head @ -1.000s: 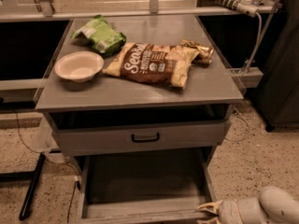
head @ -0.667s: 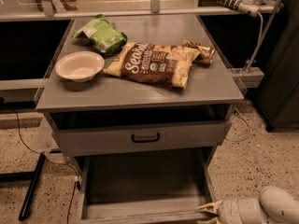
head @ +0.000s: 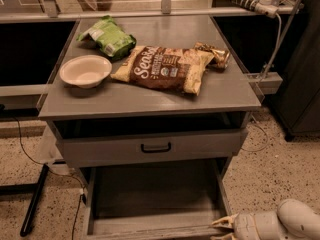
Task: Open middle drawer
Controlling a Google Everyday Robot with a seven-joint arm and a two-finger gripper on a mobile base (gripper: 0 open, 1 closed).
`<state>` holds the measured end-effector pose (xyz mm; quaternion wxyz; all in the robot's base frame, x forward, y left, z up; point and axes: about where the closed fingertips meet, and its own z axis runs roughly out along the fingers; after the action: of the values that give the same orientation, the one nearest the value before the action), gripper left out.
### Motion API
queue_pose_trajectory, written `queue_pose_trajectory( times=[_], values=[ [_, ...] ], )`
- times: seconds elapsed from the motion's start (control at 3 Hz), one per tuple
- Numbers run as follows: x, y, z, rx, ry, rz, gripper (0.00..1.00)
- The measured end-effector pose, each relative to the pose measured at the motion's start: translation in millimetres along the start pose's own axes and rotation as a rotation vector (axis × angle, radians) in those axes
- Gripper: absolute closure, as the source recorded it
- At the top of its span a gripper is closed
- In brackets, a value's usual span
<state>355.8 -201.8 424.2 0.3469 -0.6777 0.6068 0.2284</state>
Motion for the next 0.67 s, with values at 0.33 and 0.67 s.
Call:
queue_pose_trajectory(
  times=[0.33,0.67],
  values=[
    [0.0,0.0,0.0,0.000,0.000,0.000,0.12],
    [0.0,0.0,0.0,0.000,0.000,0.000,0.00]
  ],
)
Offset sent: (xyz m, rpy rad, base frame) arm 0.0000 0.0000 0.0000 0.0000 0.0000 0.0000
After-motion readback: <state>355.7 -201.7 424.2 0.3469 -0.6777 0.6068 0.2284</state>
